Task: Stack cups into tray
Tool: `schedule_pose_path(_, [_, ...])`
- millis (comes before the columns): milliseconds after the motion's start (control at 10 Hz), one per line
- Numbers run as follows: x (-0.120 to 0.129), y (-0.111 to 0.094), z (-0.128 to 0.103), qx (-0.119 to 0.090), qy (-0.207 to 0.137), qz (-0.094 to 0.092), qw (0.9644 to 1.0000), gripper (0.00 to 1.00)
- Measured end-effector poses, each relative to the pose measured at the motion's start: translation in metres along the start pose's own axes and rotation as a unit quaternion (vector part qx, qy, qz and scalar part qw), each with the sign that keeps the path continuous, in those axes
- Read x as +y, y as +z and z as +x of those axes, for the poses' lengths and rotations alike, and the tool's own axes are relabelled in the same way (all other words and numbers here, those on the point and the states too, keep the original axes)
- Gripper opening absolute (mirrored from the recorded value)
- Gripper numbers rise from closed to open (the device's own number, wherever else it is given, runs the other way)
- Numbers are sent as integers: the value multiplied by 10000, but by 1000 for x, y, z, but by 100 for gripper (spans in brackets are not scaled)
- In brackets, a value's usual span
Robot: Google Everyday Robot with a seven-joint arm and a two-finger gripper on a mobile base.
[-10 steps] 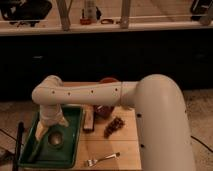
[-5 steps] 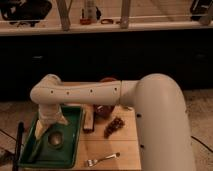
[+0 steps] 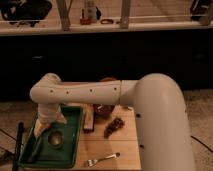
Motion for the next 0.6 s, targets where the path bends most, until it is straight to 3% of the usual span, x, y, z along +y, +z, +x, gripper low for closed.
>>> schedule_pose_path(600, [0,-1,3,31,16,25,10000,80])
